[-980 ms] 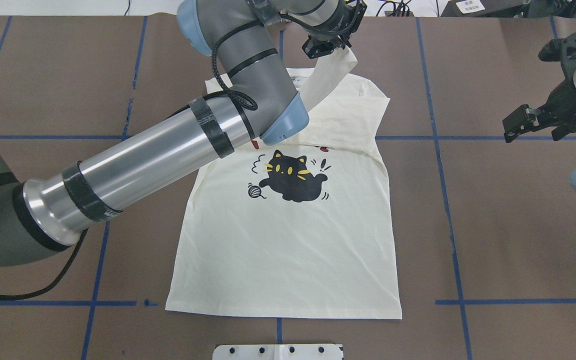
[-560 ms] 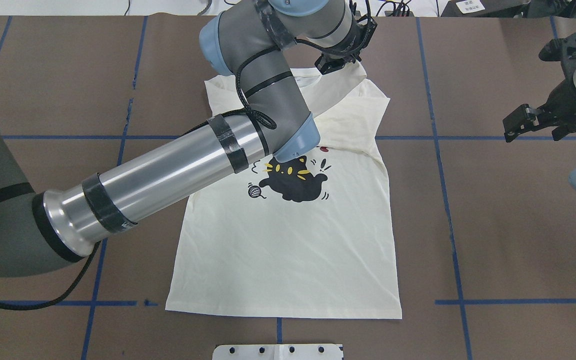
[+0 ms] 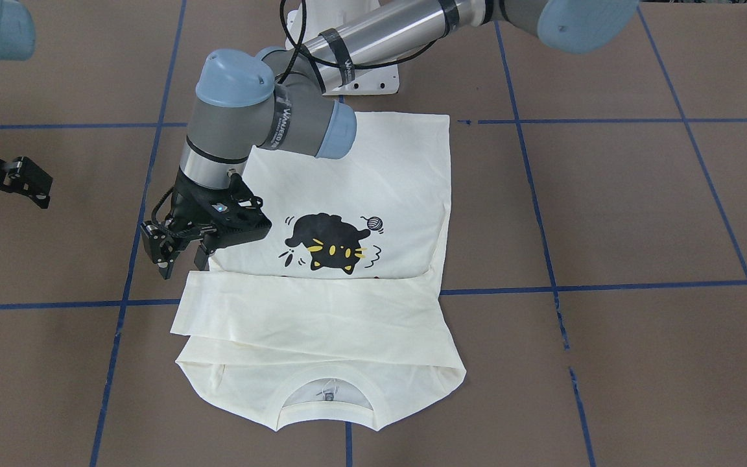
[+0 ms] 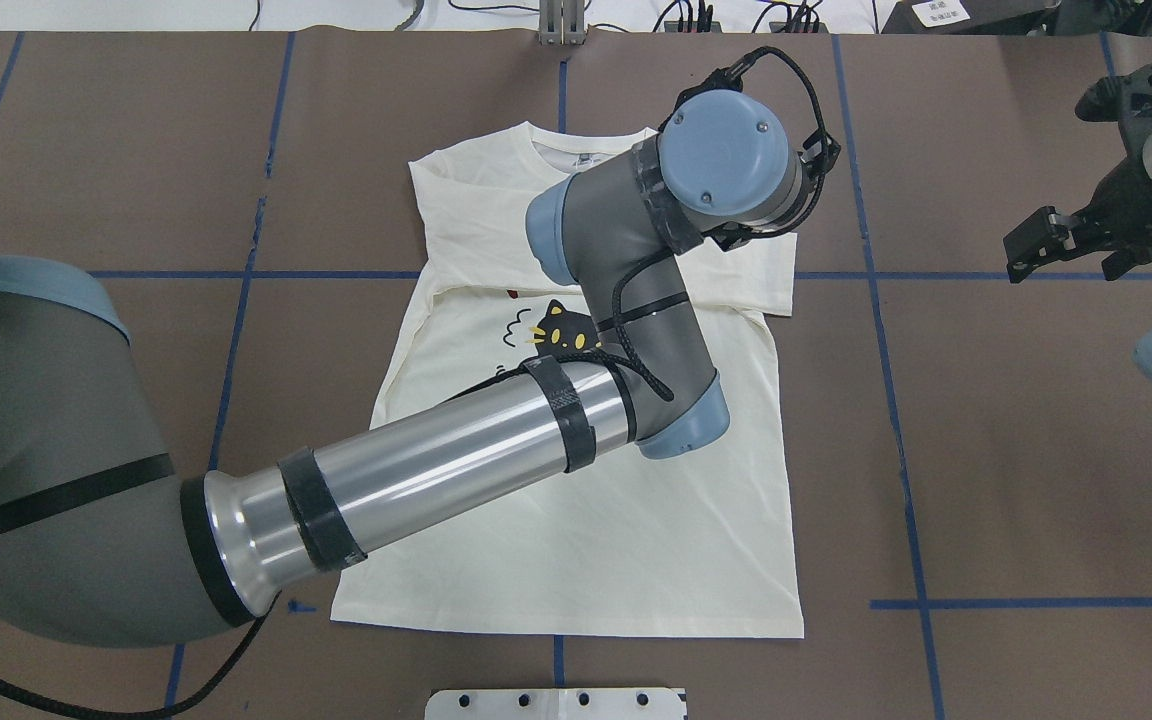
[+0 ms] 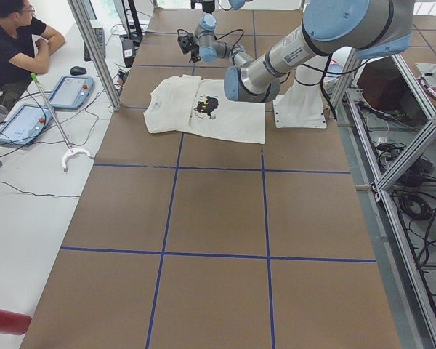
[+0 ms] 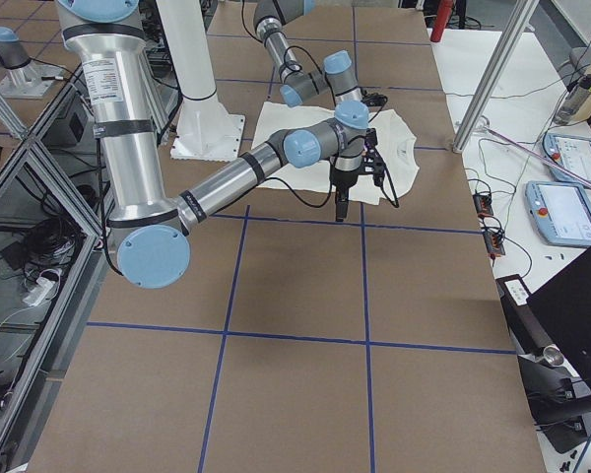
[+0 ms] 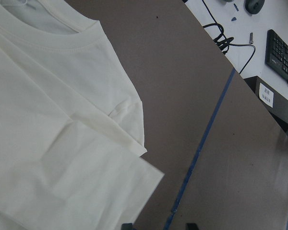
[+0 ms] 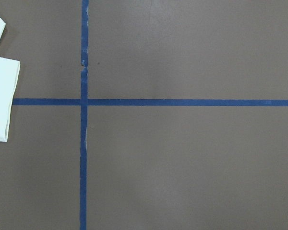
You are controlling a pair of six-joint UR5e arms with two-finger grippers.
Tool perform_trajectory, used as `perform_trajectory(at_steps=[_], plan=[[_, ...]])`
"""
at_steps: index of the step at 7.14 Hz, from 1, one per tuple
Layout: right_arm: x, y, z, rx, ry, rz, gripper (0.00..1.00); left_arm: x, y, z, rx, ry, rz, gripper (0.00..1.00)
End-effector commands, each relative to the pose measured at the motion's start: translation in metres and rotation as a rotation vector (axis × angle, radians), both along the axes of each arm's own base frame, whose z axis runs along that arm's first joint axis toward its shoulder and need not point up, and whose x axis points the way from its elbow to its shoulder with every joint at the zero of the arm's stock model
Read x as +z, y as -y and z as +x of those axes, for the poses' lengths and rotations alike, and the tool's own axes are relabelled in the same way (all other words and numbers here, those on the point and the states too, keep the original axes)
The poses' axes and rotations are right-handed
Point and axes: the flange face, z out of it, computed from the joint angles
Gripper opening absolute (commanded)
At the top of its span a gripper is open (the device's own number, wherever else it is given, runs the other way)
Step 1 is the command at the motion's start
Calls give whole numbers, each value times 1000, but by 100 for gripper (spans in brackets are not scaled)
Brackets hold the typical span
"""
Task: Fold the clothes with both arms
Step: 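Carry the sleeve with the left gripper across the shirt toward the collar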
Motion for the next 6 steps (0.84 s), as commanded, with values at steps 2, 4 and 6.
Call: perform_trajectory(at_steps=[2, 4, 6], plan=[[-2, 0, -2, -4, 11, -2, 100, 20, -1, 6, 10, 60, 91, 100], [-18, -1, -5, 23, 32, -6, 100, 73, 2, -28, 141, 96, 94, 100], [-40, -19, -49, 102, 128, -30, 100, 117, -9, -95, 194, 272, 175, 100]])
